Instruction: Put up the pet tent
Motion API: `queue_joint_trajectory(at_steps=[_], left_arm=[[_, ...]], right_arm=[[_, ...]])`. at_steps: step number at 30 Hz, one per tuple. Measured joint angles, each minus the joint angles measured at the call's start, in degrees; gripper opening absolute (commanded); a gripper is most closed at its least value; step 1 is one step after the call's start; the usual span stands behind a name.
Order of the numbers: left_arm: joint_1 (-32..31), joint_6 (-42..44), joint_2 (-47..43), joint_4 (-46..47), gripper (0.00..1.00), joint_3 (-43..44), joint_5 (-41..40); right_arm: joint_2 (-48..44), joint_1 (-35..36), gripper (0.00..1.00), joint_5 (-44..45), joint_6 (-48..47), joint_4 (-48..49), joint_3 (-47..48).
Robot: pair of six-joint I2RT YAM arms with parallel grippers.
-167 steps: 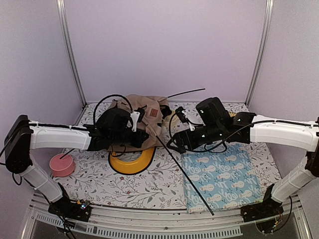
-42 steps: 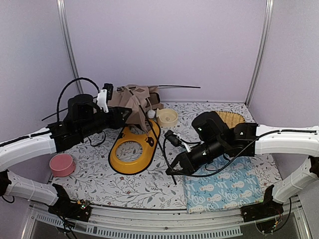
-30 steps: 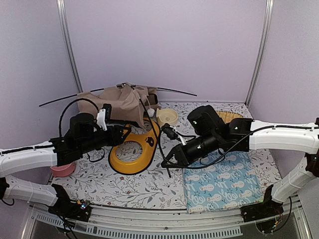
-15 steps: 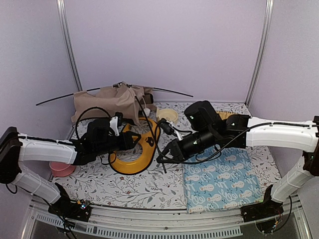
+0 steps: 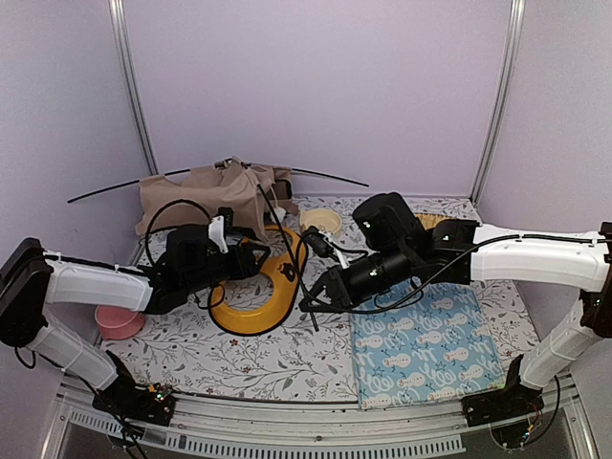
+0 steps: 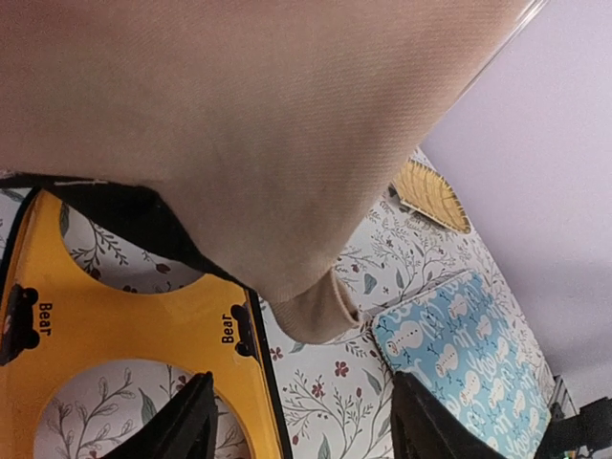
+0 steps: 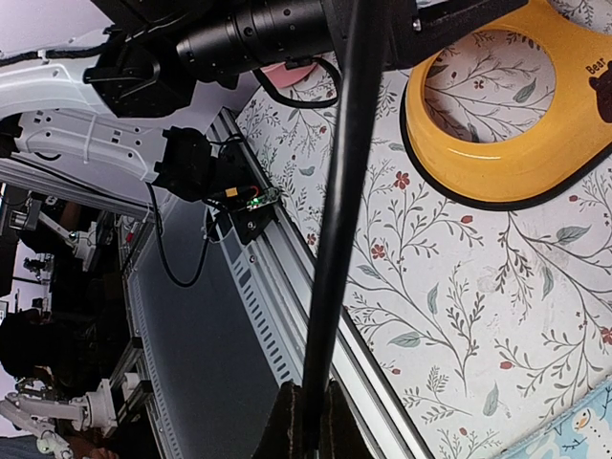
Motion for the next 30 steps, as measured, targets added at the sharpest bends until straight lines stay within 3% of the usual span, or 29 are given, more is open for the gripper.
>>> queue_joint_trajectory(at_steps=[8, 19, 30], left_arm=[[-0.48, 8.66, -0.02, 7.54, 0.55, -2.49, -3.21], [-4.00, 24.24, 0.24, 22.32, 0.51, -9.68, -7.26], [-5.70, 36.68, 9.05, 39.41, 0.47, -13.11, -11.85]], right_arm=[[0.04, 0.00, 0.00, 0.00, 0.13, 0.02, 0.22], [0.04, 0.00, 0.00, 0.00, 0.15, 0.04, 0.74], [0.04, 0.00, 0.00, 0.00, 0.15, 0.04, 0.76]])
